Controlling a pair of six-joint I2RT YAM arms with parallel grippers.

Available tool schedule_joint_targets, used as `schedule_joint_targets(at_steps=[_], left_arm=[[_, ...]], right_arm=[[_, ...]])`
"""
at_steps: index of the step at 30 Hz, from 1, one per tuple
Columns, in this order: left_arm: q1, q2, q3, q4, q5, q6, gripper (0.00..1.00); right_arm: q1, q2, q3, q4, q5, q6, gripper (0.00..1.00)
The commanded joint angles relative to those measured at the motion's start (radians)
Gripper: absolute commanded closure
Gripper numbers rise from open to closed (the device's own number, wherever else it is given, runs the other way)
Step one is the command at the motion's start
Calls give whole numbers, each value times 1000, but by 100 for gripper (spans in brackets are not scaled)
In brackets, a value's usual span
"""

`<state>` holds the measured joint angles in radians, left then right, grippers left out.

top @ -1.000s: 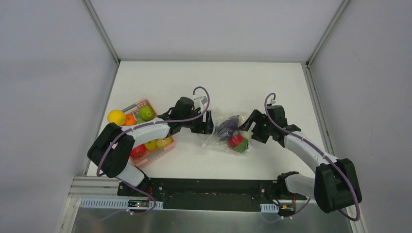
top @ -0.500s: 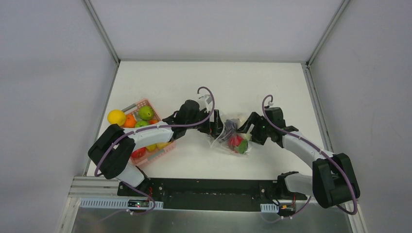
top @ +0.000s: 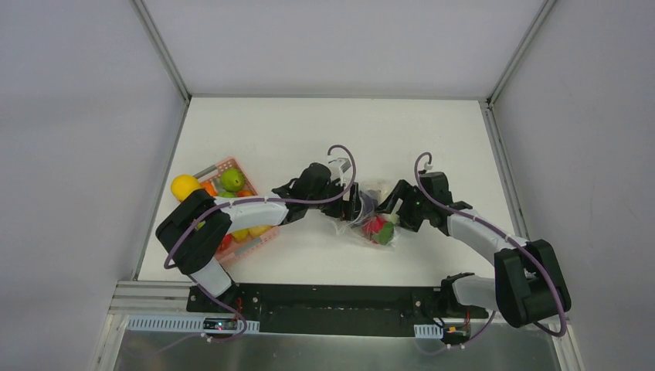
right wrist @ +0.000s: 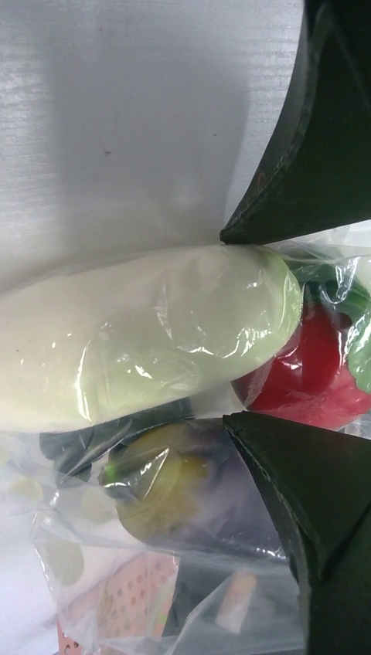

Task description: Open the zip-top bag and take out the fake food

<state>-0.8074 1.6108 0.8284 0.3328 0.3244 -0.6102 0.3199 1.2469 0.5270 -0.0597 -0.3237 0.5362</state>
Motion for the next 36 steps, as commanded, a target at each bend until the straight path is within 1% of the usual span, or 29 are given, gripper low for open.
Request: schedule_joint_targets(at_steps=[1,5,9,10,12,13,15,21,24,30,33,36], left_arm=[[-28,22,45,-2,35,30,20],[-27,-12,55,-71,-3,43,33],[-29,-102,77,-214,-71,104,49],[-27,-124,90,-265,-90,124,60],[-28,-161,110,-368,-126,152,75],[-28,-181,115,-408,-138,166,77],[-28,-221,123,-474,-149,190,78],[-29,-302,194,-779,-208,253,78],[-29,-349,221,-920,-300,243,81],[-25,-478,221,-1132,-469,233,82],[-12,-542,221,-1248,-592,188,85],[22,-625,203,-1312,-666,139,85]], right_arm=[[14,12,-5,22,-19,7,19],[13,2,-8,6,8,-2,19],[14,-21,-19,-9,49,-8,19],[14,-25,-20,-13,59,-9,19],[14,-27,-22,-18,73,-10,19],[14,-27,-22,-22,81,-12,19],[14,-29,-21,-27,92,-13,19],[13,-37,-9,-51,128,-29,19],[13,-38,-9,-52,135,-33,19],[14,-33,-10,-50,147,-37,19],[13,-31,-10,-49,147,-44,19],[13,-28,-8,-51,150,-55,19]])
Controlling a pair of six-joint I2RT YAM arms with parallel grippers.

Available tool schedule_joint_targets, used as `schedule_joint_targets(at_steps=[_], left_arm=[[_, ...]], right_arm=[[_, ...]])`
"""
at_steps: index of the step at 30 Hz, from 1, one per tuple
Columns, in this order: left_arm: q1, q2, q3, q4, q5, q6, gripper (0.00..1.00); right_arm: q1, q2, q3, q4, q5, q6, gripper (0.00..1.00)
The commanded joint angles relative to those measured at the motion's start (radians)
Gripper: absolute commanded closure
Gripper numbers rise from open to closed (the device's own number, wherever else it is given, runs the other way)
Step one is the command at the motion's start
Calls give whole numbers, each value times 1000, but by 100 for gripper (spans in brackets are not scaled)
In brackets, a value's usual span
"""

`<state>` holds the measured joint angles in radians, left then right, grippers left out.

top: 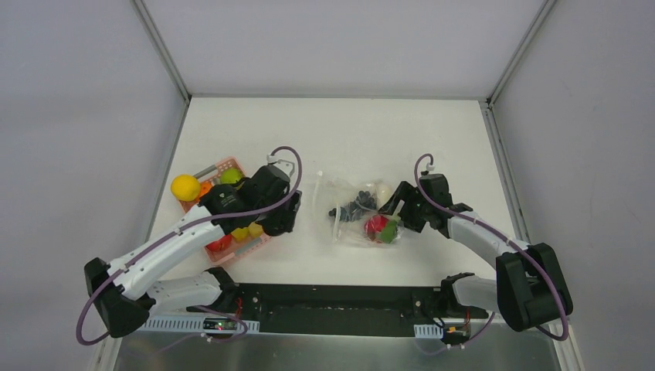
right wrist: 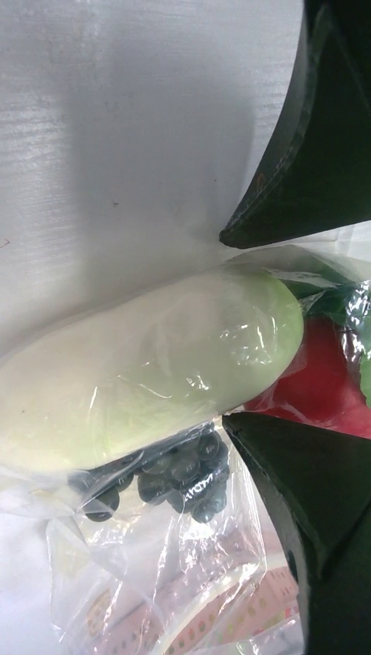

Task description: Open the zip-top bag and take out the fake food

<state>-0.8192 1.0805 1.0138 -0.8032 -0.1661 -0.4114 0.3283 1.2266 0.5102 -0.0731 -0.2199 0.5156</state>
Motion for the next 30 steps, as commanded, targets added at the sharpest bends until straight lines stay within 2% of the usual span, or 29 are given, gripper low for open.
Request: schedule_joint_targets(at_steps=[1,9,15,19,24,30], left_arm=[[52,-133,10,-190,-192,-75,85],[244,-294,-71,-206,-218,-151,89],[265,-300,-142,-221,-225,-128,89],[274,-293,-204,-159,-208,-96,85],[285,-248,-225,-128,-232,-81,70],[293,-199,-216,-136,-254,-85,31]], right_arm=[[5,-7,11,-41,48,-37,19],[4,-8,22,-57,62,-53,19],[4,-6,21,-57,67,-63,19],[4,3,21,-50,64,-65,19],[5,5,21,-50,60,-65,19],[4,10,25,-50,60,-66,19]])
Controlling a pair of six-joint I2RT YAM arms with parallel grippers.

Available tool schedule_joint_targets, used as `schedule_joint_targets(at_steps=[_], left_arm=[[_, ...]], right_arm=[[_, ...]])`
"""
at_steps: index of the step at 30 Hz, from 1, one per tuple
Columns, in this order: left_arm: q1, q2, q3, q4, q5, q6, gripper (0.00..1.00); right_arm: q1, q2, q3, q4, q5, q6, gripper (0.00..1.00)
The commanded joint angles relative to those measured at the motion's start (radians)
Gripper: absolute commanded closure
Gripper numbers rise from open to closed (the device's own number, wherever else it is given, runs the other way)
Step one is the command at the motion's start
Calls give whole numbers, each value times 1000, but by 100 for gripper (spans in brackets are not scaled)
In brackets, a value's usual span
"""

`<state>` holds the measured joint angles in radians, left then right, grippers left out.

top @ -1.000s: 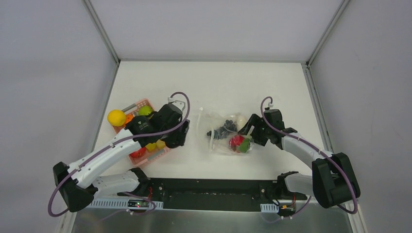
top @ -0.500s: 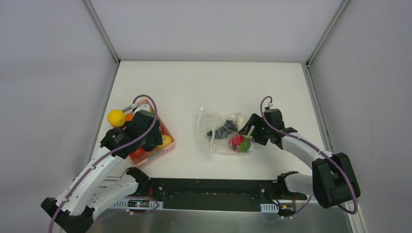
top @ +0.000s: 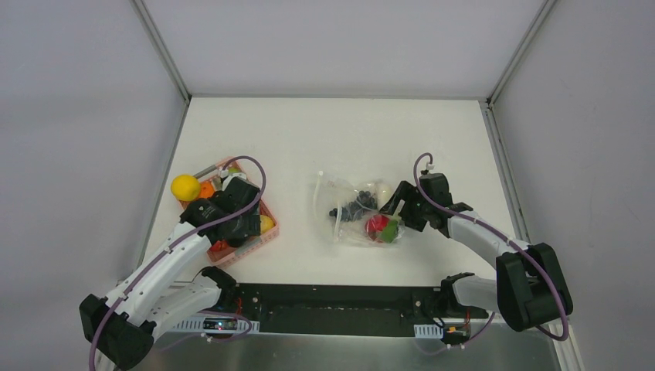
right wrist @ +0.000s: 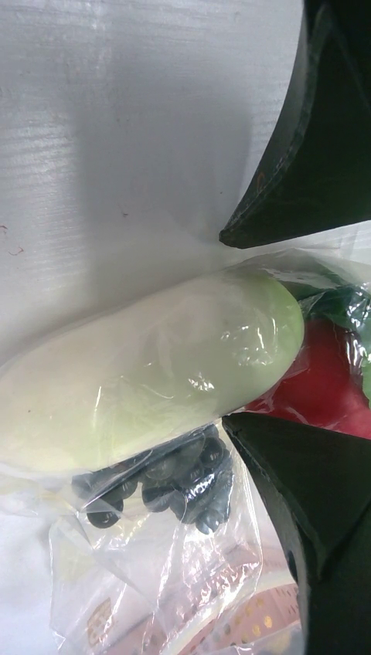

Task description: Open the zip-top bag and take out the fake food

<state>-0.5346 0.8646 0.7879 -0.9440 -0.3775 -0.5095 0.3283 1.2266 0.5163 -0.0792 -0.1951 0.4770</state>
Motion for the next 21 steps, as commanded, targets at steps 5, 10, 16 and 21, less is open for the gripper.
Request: schedule_joint_targets(at_steps=[5,10,16,21], left_arm=[[10,2,13,1,-51,13,16],[10,-19,38,-7,-8,39,1],[10,-51,90,-28,38,55,1],[10,-64,164,47,204,63,3]], right_arm=[[4,7,18,-44,37,-26,19],[4,8,16,-44,34,-26,19],[3,10,25,-47,36,-27,19],[3,7,28,-48,39,-26,19]])
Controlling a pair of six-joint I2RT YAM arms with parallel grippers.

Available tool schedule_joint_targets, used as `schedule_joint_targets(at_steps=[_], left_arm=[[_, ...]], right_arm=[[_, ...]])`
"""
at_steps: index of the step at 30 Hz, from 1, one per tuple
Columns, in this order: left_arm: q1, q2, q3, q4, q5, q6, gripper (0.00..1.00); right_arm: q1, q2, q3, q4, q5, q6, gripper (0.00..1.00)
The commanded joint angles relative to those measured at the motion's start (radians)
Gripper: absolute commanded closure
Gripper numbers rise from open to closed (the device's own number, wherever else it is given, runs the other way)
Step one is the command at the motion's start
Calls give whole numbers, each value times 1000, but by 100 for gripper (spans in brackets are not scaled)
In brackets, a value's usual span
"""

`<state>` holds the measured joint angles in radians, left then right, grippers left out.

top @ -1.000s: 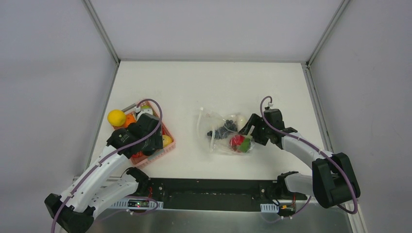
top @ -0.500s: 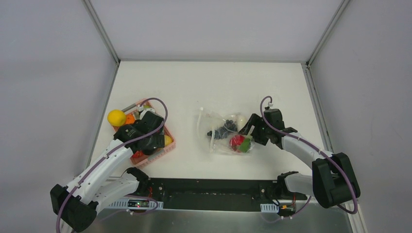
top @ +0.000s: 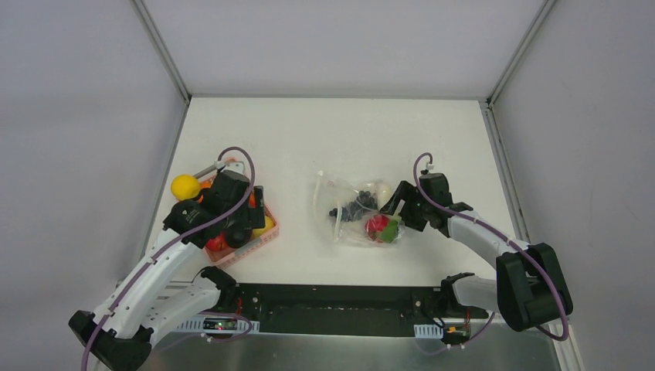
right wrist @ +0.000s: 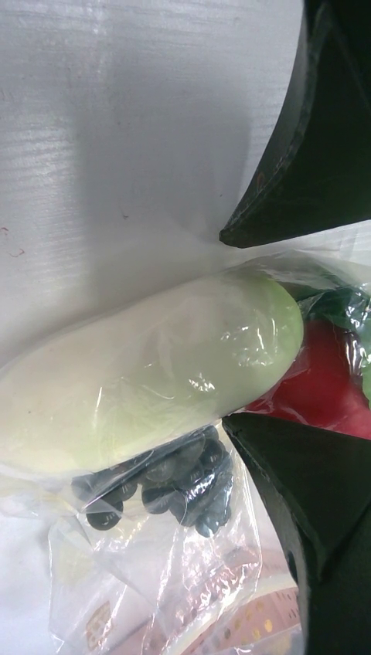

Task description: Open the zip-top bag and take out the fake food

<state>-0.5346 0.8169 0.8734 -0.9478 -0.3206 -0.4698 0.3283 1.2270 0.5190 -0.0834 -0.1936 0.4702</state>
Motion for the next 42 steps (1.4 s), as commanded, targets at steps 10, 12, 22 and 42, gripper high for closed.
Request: schedule_joint_targets(at_steps=[10,12,22,42], left_arm=[[-27,157,89,428,523,-64,12],[-53,220,113,464,524,-54,15],[-143,545,242,553,532,26,32],[-256,841,329,623,544,89,42]], right_arm=[[4,0,22,-44,42,-16,19],[4,0,24,-45,43,-16,19],[5,-1,27,-54,45,-18,19],[5,44,16,-14,-3,-6,19]])
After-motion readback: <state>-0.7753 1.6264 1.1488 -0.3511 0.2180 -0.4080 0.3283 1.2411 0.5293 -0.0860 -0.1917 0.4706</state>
